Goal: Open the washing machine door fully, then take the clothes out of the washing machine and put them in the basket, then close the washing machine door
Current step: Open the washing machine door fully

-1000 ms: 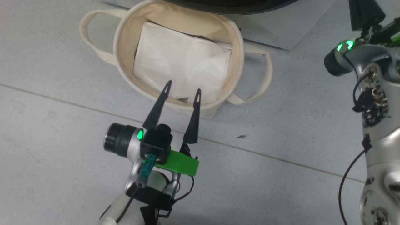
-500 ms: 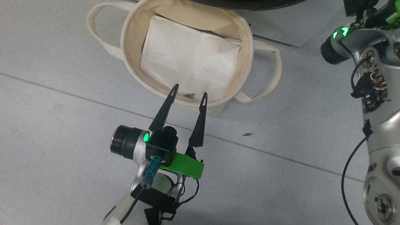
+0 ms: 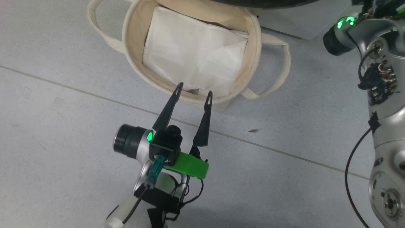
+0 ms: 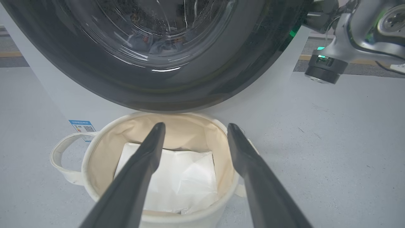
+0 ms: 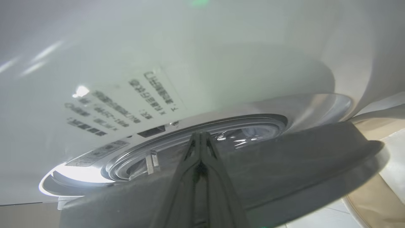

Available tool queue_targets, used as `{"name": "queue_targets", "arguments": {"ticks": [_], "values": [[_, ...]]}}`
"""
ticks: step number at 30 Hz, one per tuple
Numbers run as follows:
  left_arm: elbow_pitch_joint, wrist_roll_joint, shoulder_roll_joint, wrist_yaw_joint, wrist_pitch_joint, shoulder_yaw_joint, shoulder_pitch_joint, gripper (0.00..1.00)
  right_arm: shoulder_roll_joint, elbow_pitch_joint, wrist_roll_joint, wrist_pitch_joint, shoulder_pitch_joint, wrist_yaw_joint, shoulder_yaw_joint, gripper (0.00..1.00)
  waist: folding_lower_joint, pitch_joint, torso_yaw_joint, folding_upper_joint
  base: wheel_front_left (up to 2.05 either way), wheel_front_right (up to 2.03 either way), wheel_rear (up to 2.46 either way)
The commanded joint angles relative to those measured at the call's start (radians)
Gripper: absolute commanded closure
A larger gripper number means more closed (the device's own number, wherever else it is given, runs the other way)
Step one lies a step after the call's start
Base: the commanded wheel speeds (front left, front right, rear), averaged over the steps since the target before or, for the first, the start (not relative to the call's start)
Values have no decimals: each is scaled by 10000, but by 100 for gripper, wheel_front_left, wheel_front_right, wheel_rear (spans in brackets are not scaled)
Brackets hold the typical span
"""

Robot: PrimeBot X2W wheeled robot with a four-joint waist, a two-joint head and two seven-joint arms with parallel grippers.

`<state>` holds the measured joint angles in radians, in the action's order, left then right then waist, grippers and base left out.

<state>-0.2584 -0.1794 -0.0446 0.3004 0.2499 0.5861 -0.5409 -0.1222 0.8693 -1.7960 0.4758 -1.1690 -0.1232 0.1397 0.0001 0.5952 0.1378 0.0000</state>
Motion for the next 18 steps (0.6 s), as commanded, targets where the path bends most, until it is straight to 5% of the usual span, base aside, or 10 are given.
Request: {"name": "queue_targets", "arguments": {"ticks": [1, 18], "values": [[336, 28, -57, 96, 118, -279, -108, 0, 453, -254, 127, 277, -186, -75, -409, 100, -1, 23, -35, 0, 0, 0, 0], [355, -17, -57, -58, 118, -582, 0, 0, 714, -1448, 411, 719, 1879, -75, -2623, 100, -1, -530, -85, 0, 0, 0, 0]]}}
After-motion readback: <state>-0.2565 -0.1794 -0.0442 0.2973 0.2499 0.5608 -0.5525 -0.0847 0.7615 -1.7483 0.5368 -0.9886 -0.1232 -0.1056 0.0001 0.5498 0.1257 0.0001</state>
